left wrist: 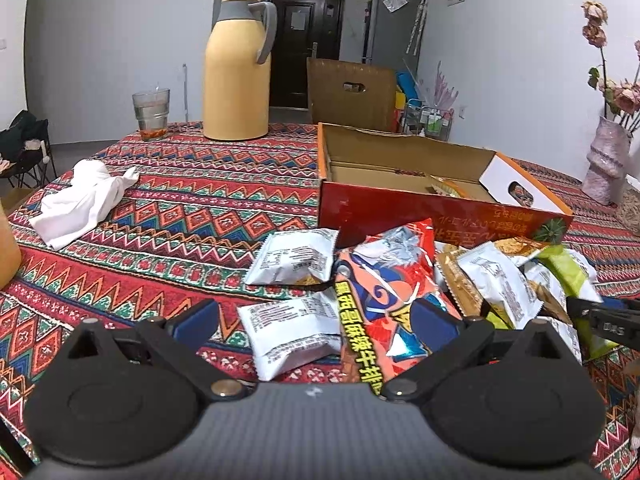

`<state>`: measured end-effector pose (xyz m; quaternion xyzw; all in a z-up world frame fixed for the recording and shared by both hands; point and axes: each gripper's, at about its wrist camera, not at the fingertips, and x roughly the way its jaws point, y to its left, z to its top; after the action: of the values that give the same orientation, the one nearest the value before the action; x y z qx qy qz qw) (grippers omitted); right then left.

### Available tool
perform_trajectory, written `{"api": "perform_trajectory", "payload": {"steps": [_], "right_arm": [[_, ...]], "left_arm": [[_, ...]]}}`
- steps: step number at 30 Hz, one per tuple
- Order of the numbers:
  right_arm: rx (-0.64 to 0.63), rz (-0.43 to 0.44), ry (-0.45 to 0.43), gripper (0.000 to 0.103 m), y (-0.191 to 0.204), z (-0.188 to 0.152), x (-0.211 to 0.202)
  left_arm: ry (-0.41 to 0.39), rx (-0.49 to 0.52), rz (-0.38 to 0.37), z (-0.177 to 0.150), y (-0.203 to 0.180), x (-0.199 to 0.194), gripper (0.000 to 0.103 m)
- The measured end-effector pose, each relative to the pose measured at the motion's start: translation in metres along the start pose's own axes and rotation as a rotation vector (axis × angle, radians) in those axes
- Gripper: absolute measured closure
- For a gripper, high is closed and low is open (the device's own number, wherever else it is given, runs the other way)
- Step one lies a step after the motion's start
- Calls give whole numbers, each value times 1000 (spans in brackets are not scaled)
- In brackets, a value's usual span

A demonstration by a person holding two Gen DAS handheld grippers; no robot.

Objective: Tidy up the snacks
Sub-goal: 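Grasp the green-white bar with the right tool while the left tool grasps a brown packet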

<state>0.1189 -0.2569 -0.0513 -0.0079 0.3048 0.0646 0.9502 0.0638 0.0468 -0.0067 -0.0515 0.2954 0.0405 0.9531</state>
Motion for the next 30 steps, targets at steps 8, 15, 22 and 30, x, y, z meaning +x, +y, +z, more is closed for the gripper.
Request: {"api": "perform_trajectory", "payload": {"steps": [8,15,22,30], "right_arm": [[41,-5,-156,68,-6,-3,-25],[46,-2,-169,68,-7,-5,-27],[61,4,-173,67,-10,-7,-28],[66,17,-167,67,-9,-7,-27]], "left_arm": [[49,-28,84,6,19,13,0],[125,7,129,9,24,34,0],[181,87,141,12,11,58,0],[184,84,120,7,16,58,19]]}}
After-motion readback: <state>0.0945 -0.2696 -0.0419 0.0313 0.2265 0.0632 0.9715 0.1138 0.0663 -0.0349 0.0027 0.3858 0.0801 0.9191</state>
